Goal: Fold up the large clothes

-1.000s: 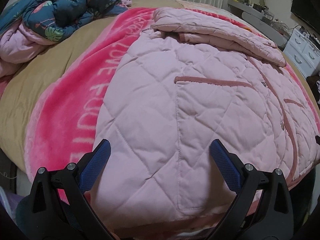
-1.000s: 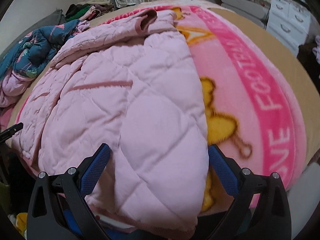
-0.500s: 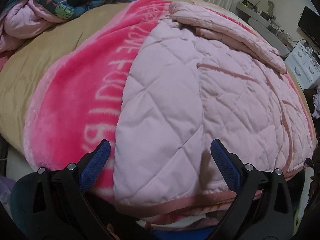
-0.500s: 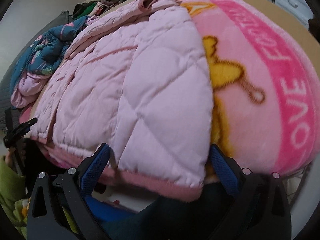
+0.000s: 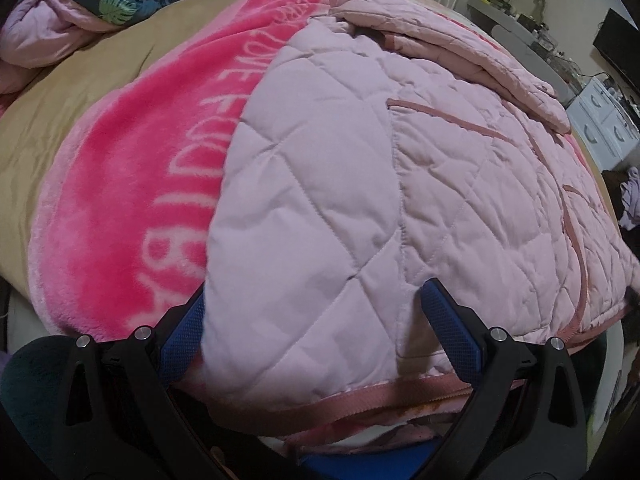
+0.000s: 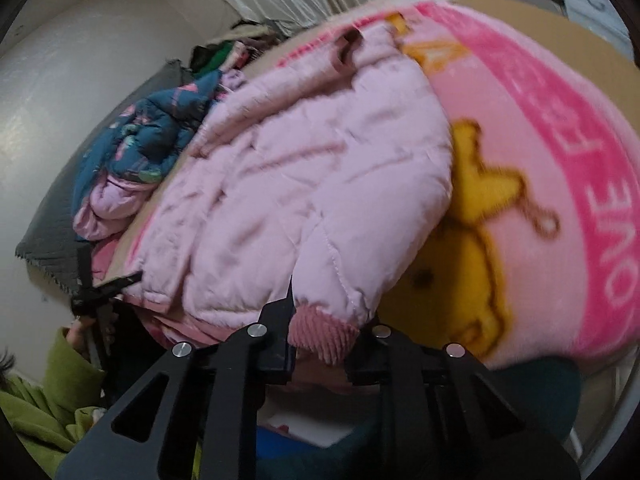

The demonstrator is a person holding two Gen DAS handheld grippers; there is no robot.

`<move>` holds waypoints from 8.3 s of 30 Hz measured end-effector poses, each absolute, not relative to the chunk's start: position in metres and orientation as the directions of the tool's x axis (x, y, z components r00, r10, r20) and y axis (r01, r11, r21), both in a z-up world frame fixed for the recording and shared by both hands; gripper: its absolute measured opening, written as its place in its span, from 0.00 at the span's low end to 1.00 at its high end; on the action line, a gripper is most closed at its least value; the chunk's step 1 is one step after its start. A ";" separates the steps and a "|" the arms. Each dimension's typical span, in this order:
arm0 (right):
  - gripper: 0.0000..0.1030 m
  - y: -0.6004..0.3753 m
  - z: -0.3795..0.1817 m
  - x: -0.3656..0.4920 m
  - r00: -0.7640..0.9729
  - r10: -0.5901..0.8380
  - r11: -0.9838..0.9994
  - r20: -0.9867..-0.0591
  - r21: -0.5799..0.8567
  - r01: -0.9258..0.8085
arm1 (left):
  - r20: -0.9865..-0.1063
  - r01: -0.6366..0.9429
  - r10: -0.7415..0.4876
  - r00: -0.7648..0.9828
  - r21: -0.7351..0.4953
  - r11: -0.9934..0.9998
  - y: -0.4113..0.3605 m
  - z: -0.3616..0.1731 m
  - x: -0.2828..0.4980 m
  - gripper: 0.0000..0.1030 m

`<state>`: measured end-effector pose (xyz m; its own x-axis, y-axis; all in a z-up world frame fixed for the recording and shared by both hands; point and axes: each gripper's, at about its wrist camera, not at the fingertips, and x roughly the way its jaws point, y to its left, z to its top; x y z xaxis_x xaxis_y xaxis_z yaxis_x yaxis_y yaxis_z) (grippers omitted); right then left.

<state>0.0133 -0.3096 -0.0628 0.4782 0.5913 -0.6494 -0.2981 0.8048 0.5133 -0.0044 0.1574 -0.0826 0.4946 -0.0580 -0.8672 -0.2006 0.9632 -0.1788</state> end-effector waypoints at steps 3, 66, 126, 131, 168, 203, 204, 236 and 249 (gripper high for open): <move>0.19 -0.303 -0.061 0.023 0.459 0.592 0.806 -0.663 0.501 -0.315 | -0.867 -0.199 -0.066 0.493 -0.186 0.962 0.156 -0.085 -0.003 0.91; 0.12 -0.300 0.100 0.177 0.707 0.581 0.796 -0.405 0.465 -0.388 | -0.575 0.003 -0.118 0.809 -0.196 0.981 0.132 0.126 0.136 0.11; 0.81 -0.289 0.037 0.384 0.674 0.591 0.749 -0.444 0.612 -0.253 | -0.640 -0.197 0.086 0.764 -0.104 0.975 0.174 0.056 0.329 0.15; 0.86 -0.252 0.023 0.368 0.655 0.497 0.863 -0.570 0.403 -0.304 | -0.648 -0.197 0.083 0.757 -0.106 0.975 0.173 0.048 0.333 0.19; 0.18 -0.260 -0.019 0.404 0.704 0.250 0.968 -0.665 0.175 -0.179 | -0.702 -0.188 0.108 0.704 -0.037 0.982 0.169 -0.002 0.339 0.18; 0.91 -0.290 -0.024 0.384 0.696 0.198 0.965 -0.691 0.262 -0.014 | -0.709 -0.271 0.161 0.687 -0.044 0.962 0.169 0.019 0.334 0.78; 0.93 -0.290 -0.018 0.376 0.708 0.203 0.965 -0.677 0.261 -0.027 | -0.704 -0.273 0.170 0.690 -0.035 0.961 0.167 0.023 0.331 0.90; 0.96 -0.287 -0.001 0.261 0.745 0.255 0.947 -0.617 0.314 -0.064 | -0.712 -0.255 0.149 0.686 -0.045 0.966 0.133 0.026 0.230 0.91; 0.96 -0.294 -0.055 0.282 0.672 0.250 0.901 -0.697 0.422 0.103 | -0.777 -0.371 -0.031 0.629 -0.335 0.866 0.168 -0.026 0.242 0.91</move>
<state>0.2820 -0.2936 -0.0550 0.6721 0.2500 -0.6969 0.1028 0.9006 0.4223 0.2421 0.1679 -0.0264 0.6292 -0.0309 -0.7766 -0.3712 0.8659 -0.3352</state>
